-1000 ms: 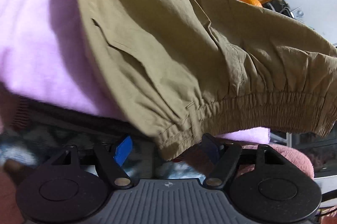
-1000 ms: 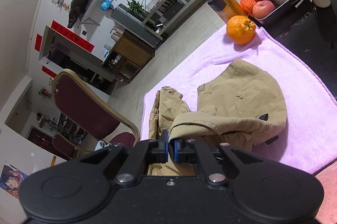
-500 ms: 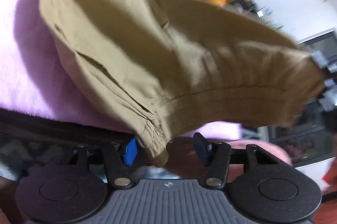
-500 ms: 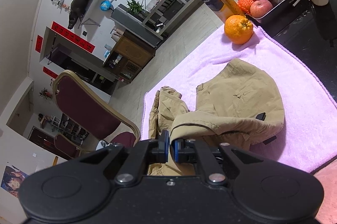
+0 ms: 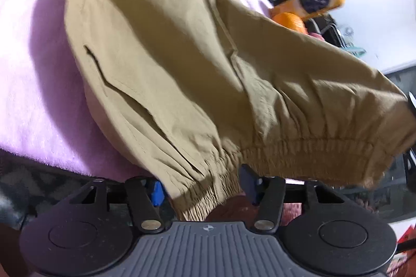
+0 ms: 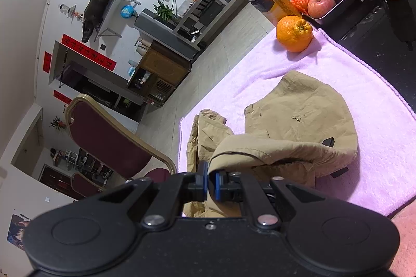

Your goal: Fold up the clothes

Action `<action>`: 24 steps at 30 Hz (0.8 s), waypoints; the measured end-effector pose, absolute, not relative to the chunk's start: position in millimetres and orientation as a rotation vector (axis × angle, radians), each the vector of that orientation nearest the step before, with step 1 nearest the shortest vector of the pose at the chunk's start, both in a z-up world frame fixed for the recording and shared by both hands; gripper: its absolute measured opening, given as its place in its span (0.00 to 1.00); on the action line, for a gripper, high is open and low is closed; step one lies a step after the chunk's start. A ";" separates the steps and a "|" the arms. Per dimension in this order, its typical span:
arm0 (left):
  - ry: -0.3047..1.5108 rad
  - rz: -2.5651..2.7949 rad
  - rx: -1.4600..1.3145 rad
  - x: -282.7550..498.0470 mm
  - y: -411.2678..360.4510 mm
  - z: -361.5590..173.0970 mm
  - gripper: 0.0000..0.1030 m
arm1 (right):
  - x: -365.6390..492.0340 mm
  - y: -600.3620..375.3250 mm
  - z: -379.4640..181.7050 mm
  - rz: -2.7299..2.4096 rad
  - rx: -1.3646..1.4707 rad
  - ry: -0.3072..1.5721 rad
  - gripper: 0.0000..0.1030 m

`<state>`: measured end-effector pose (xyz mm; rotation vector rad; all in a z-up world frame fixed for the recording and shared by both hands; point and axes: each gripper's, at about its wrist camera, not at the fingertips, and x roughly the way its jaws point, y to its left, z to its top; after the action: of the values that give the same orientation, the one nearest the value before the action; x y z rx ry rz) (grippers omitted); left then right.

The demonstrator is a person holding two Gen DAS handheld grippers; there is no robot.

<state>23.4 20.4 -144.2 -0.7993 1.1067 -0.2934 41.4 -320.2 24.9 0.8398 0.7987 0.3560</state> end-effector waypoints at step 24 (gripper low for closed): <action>0.907 -0.273 -0.694 23.3 62.1 -83.7 0.11 | 40.2 -305.1 -94.5 0.294 0.645 1.077 0.47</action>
<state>23.3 62.1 -83.7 -0.6941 0.9069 -0.2732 40.2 -305.1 -94.5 0.6449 1.0766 0.2938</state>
